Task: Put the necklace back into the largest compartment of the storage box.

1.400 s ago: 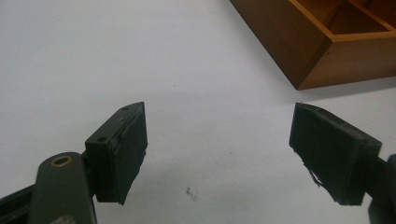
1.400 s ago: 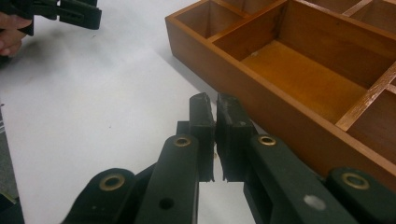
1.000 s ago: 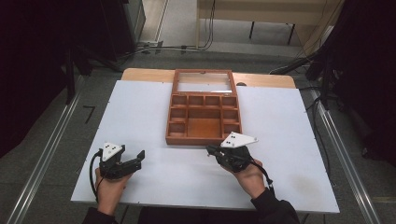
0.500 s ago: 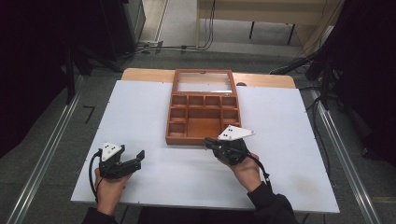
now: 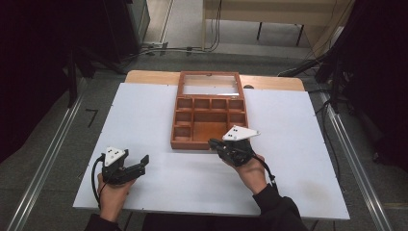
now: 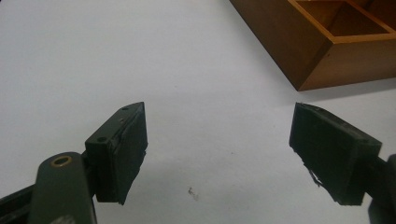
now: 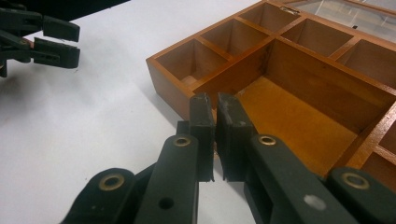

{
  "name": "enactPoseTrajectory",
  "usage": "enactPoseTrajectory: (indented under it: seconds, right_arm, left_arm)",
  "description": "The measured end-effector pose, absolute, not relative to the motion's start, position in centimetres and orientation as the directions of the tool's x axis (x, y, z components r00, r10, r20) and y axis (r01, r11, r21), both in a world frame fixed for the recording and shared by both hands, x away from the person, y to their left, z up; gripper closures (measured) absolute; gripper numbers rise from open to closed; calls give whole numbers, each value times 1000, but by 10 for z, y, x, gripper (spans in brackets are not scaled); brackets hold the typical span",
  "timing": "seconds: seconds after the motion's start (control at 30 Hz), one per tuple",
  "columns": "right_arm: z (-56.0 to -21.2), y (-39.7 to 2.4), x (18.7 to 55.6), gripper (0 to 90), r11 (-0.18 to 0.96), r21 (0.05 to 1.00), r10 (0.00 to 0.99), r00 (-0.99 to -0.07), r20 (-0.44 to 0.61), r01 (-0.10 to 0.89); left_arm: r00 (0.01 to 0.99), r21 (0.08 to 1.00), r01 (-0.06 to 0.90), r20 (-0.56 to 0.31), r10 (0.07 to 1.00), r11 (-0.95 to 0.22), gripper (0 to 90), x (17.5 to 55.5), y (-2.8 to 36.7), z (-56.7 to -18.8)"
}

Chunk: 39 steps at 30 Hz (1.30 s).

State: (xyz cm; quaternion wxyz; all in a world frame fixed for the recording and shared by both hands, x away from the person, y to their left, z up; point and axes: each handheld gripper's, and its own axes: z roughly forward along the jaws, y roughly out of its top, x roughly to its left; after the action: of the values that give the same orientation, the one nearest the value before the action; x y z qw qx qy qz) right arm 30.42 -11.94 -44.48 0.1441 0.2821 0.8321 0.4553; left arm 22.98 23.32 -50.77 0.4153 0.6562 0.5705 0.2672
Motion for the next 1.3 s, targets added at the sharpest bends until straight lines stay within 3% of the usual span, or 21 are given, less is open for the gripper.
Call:
enactPoseTrajectory:
  seconds: [1.3]
  right_arm:
    - [-448, -111, 343, 831, 368, 842, 672, -739, 53, 395]
  left_arm:
    - [205, 852, 524, -126, 971, 0, 198, 229, 235, -507]
